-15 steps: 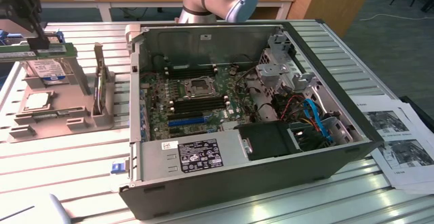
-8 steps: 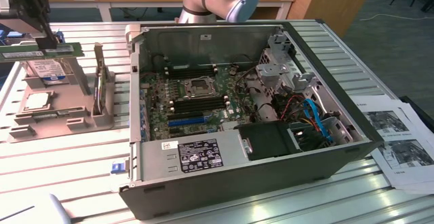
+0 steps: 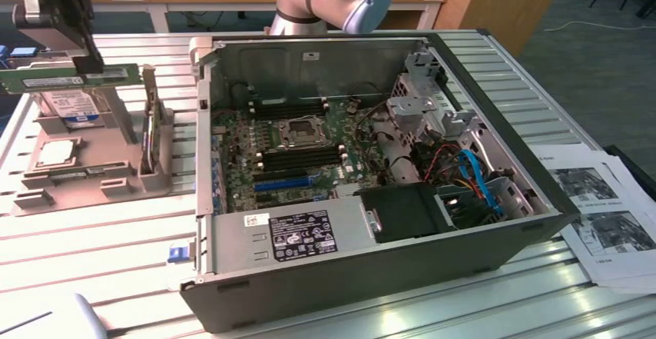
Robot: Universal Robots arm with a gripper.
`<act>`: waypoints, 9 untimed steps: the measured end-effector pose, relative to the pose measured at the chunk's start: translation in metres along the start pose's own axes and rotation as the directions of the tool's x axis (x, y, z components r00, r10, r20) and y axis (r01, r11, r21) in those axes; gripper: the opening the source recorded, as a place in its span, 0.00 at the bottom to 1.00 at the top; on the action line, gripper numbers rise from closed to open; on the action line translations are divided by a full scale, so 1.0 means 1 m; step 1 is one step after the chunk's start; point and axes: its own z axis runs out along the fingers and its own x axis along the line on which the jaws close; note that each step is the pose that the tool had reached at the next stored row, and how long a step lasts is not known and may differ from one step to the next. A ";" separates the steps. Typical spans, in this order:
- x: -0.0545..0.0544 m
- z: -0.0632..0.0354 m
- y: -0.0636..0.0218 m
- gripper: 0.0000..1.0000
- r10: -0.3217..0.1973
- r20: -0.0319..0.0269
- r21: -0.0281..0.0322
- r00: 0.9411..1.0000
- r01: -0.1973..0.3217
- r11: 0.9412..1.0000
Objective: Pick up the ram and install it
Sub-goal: 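Pick up the ram and move it above insertion slot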
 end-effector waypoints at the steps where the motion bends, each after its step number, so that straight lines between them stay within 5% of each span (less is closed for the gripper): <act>1: 0.000 0.0000 -0.0025 0.11 0.000 0.000 0.000 1.000 0.000 1.000; 9: 0.001 0.0001 -0.0242 0.11 0.000 0.000 0.000 1.000 0.000 1.000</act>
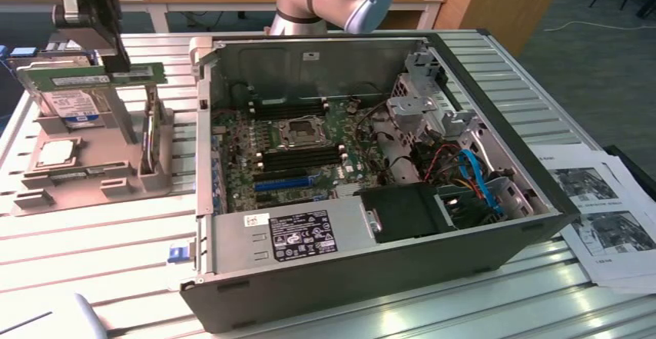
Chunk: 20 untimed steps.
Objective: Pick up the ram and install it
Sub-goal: 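Pick up the ram and move it above insertion slot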
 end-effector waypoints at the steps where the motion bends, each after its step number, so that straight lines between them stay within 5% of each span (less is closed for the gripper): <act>1: 0.000 0.0000 -0.0025 0.11 0.000 0.000 0.000 1.000 0.000 1.000; 20: 0.001 0.0000 -0.0430 0.11 0.000 0.000 0.000 1.000 0.000 1.000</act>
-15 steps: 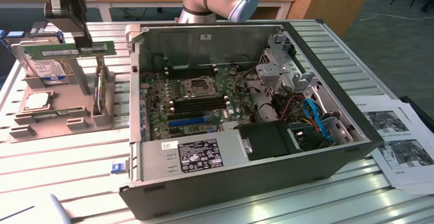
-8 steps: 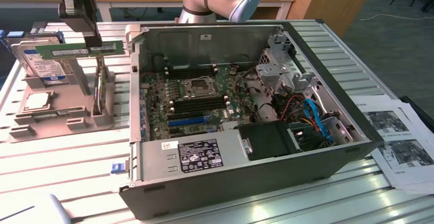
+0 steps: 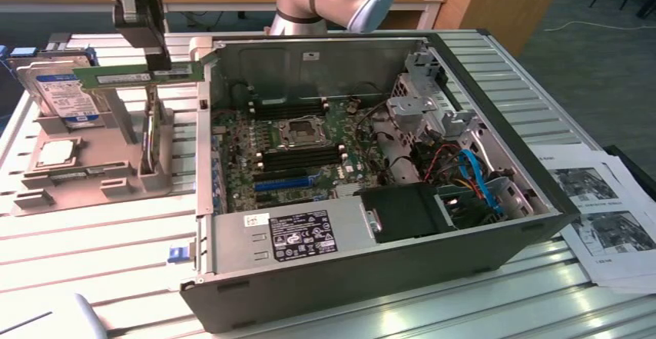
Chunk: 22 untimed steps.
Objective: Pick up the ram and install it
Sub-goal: 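Pick up the ram and move it above insertion slot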
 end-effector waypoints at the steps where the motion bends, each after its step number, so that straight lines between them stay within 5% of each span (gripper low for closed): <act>1: 0.000 0.0000 -0.0028 0.11 0.000 0.000 0.000 1.000 0.000 1.000; 22: 0.001 0.0000 -0.0603 0.11 -0.001 0.000 0.000 1.000 0.001 1.000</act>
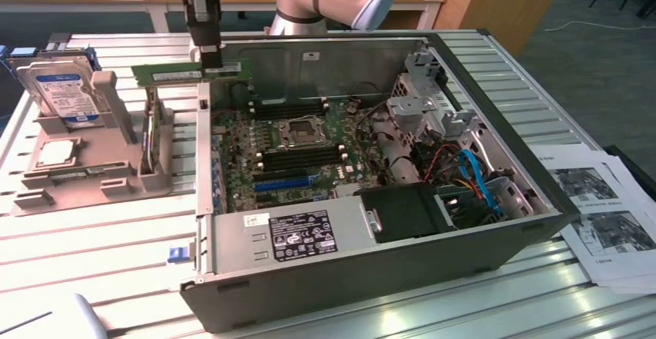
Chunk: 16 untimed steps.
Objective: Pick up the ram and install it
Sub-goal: 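Pick up the ram and move it above insertion slot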
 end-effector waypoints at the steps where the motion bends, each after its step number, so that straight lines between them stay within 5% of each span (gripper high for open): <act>1: 0.000 0.0001 -0.0027 0.11 0.000 0.000 0.000 1.000 0.000 1.000; 16: 0.001 0.0001 -0.0448 0.11 0.000 0.000 0.000 1.000 0.000 1.000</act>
